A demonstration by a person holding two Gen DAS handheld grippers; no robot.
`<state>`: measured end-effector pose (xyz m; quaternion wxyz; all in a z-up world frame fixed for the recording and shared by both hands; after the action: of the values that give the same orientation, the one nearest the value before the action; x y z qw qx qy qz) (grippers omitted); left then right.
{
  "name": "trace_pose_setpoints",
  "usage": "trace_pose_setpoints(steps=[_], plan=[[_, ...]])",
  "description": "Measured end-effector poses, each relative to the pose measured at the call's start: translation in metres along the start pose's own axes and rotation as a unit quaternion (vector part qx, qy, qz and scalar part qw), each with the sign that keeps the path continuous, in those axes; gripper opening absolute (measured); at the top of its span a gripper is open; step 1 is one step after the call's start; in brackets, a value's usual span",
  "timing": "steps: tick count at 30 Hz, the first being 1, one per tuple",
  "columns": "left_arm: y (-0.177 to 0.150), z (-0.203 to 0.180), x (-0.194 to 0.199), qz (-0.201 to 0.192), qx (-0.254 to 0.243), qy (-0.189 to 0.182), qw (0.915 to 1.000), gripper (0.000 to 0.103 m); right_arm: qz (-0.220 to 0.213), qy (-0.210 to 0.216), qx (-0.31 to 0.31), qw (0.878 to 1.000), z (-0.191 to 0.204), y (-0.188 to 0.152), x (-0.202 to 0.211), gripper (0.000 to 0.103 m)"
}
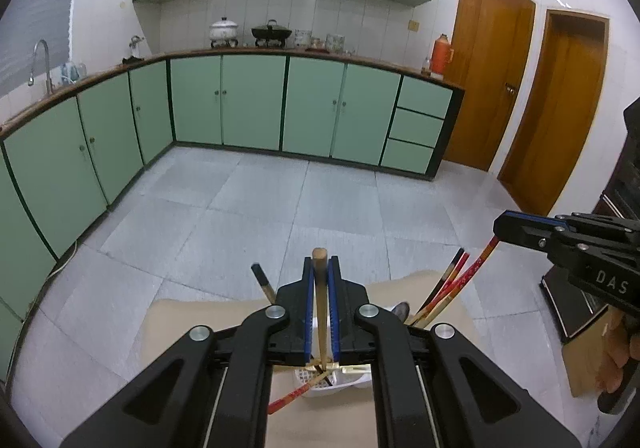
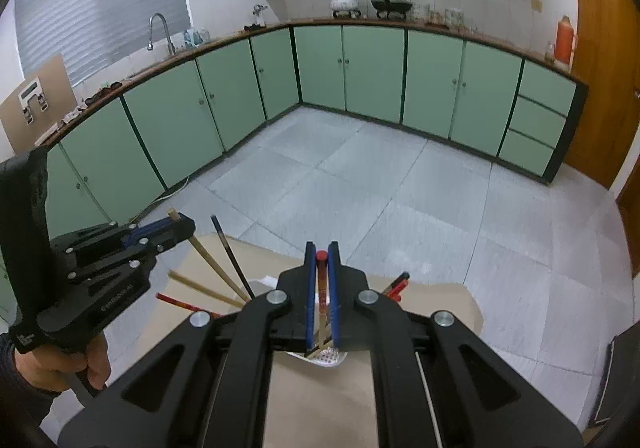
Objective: Organize utensils
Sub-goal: 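Release the wooden chopstick into the holder with the left tool while the right tool releases the red one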
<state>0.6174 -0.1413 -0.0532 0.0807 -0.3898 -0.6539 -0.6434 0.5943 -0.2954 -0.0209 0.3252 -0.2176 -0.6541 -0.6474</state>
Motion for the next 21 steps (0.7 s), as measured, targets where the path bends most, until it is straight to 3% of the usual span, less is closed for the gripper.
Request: trace_pose_setpoints(steps=[4, 8, 11, 13, 15, 17, 18, 21], plan=[[-0.003, 0.005, -0.005, 0.007, 0.008, 0.002, 0.9999, 0.011, 0.023, 0.0, -0.004, 1.0, 0.001, -0.012, -0.013, 0.011], [-0.007, 0.009, 0.003, 0.005, 0.009, 0.004, 0.9999, 0.036, 0.012, -0.004, -0.006, 1.0, 0.0, -0.016, -0.004, 0.021], [-0.006, 0.014, 0.017, -0.005, 0.013, 0.007, 0.9999, 0.046, -0.005, -0.002, -0.016, 1.0, -0.003, -0.016, 0.011, 0.028], [-0.007, 0.018, 0.027, -0.01, 0.017, 0.012, 0.9997, 0.055, -0.02, -0.001, -0.027, 0.999, -0.008, -0.02, 0.026, 0.038], [-0.012, 0.024, 0.045, -0.02, 0.019, 0.019, 0.9994, 0.068, -0.04, -0.005, -0.043, 0.998, -0.013, -0.027, 0.043, 0.06], [-0.021, 0.03, 0.062, -0.029, 0.024, 0.024, 0.999, 0.082, -0.063, -0.015, -0.052, 0.997, -0.017, -0.038, 0.06, 0.076], [-0.026, 0.032, 0.069, -0.031, 0.028, 0.024, 0.9989, 0.084, -0.081, -0.027, -0.057, 0.995, -0.018, -0.048, 0.073, 0.087], [-0.05, 0.041, 0.094, -0.036, 0.033, 0.038, 0.9981, 0.096, -0.116, -0.049, -0.059, 0.99, -0.02, -0.076, 0.097, 0.095]])
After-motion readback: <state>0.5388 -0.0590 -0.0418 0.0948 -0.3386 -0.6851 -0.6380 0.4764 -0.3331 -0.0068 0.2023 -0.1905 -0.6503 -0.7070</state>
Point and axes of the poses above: each gripper's, at about its wrist camera, not at the fingertips, and x roughly against the way its jaws point, z to its left, y to its top, the point moved 4 cm from there along -x, roughly the way its jaws point, and after that the axes turned 3 degrees about -y, right-handed, at the moved point
